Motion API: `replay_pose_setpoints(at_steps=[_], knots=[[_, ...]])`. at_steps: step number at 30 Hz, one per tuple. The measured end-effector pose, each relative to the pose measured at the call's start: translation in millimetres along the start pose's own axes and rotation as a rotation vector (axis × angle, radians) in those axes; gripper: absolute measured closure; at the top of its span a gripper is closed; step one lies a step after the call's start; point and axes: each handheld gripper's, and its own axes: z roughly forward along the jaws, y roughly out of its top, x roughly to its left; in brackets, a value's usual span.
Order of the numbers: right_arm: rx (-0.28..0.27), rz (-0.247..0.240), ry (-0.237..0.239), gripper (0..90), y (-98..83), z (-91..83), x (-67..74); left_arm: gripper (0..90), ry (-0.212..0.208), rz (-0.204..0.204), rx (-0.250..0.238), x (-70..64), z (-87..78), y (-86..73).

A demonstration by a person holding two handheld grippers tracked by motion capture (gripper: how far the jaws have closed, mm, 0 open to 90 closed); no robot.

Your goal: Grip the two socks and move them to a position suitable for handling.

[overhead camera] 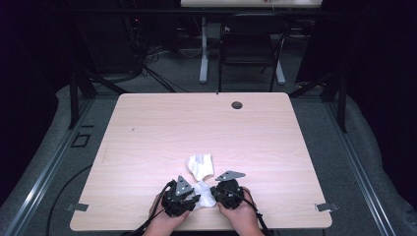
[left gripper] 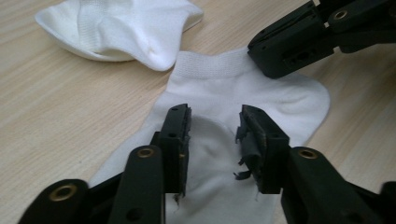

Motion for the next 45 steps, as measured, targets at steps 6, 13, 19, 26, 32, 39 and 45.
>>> replay_pose_setpoints(at_steps=[6,13,19,26,32,39,45], knots=[[0.002,-0.001,-0.003,88.5,-0.1,-0.2,-0.5,86.9,-0.031,-0.004,0.015,8.6,-6.7,0.0],[0.005,0.001,-0.019,88.6,0.4,-1.2,-1.9,87.8,-0.025,0.007,-0.006,22.9,-27.6,4.0],[0.012,0.015,-0.046,87.7,-0.9,-5.8,-7.4,87.0,-0.019,-0.01,0.009,36.4,-41.7,-7.5],[0.017,0.018,-0.056,85.3,-8.0,-13.6,-5.6,79.9,-0.007,-0.044,0.029,49.0,-50.2,-22.7],[0.039,0.027,-0.04,81.2,-14.9,-23.5,-5.5,68.2,-0.015,-0.089,0.029,55.7,-59.7,-30.6],[-0.067,-0.021,0.034,82.2,-3.0,-33.8,-1.9,66.7,-0.066,-0.09,-0.06,50.4,-61.9,-16.4],[-0.05,-0.097,0.038,82.8,1.5,-14.6,2.6,66.6,-0.078,-0.053,-0.002,46.9,-45.0,-22.7]])
